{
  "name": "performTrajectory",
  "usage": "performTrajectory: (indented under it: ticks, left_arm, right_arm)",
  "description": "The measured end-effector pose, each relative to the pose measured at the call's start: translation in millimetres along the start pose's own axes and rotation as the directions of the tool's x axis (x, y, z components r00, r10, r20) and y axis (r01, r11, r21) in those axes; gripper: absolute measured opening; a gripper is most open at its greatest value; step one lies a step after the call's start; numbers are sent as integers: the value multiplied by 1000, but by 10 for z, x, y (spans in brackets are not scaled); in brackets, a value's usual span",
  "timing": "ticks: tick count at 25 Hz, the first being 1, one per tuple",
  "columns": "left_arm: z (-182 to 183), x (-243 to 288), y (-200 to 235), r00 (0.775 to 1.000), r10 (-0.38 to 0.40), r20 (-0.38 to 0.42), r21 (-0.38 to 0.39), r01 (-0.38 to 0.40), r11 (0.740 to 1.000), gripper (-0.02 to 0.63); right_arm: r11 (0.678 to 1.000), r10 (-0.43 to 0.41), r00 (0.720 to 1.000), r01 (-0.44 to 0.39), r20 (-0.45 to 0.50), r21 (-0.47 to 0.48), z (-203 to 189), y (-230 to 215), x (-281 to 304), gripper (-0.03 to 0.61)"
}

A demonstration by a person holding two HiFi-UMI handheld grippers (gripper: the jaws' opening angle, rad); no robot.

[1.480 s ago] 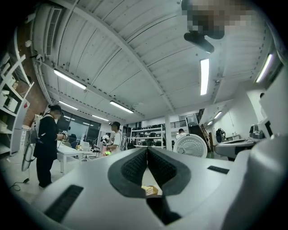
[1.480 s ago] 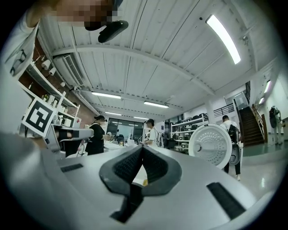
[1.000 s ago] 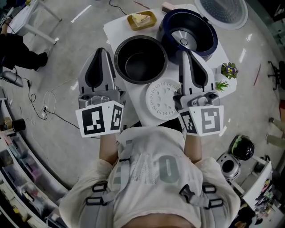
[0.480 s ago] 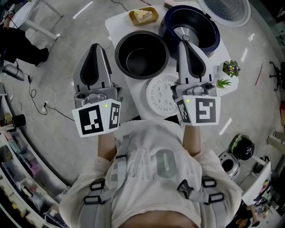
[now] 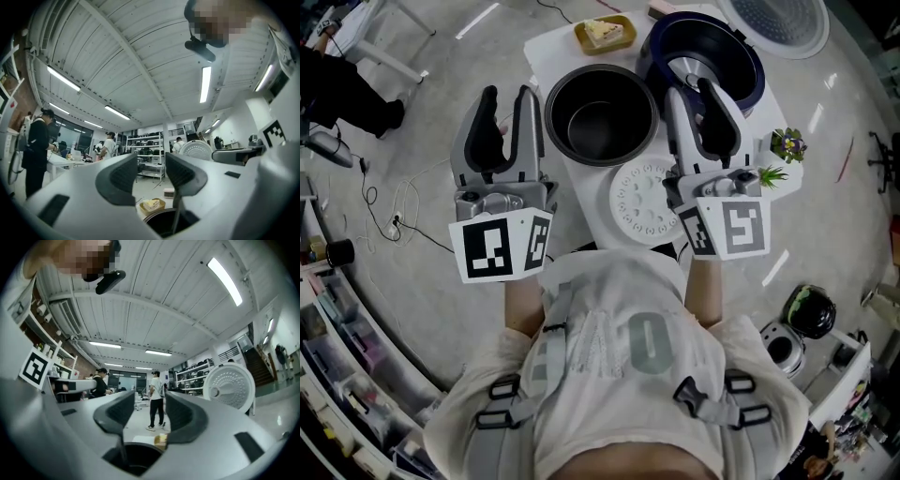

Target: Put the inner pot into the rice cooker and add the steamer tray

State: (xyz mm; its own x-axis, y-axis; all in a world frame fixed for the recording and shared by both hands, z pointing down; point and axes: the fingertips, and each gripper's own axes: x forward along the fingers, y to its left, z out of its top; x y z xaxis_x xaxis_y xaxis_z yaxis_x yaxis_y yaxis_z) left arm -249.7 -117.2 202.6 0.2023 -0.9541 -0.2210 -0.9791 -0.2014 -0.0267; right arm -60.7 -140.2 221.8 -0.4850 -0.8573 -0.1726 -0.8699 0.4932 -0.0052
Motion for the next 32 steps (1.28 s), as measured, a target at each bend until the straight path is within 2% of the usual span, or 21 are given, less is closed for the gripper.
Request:
performTrajectory:
  ticks: [1,3,5,15,20,22,28,30,32]
  left_arm:
    - [10,11,-14,1000,-22,7,-11,22,1000,193]
    - [-15,37,-20,999,-44,8,-35,44,998,241]
    - [-78,60,-3,999,-45,-9,-56,45,997,267]
    - [-304,181,221,999,20,-47,-103,-25,994,272]
    - [-751,243,307,987,50,-152,-94,-65,993,270]
    - [-939,265,334,979,45,-200,-147,-75,986,270]
    - [-1642,290,436,935,8,-355,-337,-135,932,270]
    - [-1877,240,445,915,-17,-403,-410,-163,897,270]
    - [-2091,185,443,901,-46,-431,-491,-191,850,270]
  right_arm:
    - [999,28,1000,-29,2,36,1,16,13,233]
    - [992,70,998,-71,7,108,-18,18,35,308]
    - [985,77,997,-77,4,154,-53,-18,42,336]
    - [982,55,997,-43,-58,185,-211,-144,61,336]
    - [965,45,991,-11,-125,262,-503,-251,26,336]
    - [942,46,988,6,-148,335,-689,-326,10,336]
    - [831,50,966,100,-254,547,-1419,-457,-61,336]
    - [806,53,952,137,-301,576,-1653,-476,-107,336]
    - [775,64,942,161,-329,612,-1850,-492,-138,336]
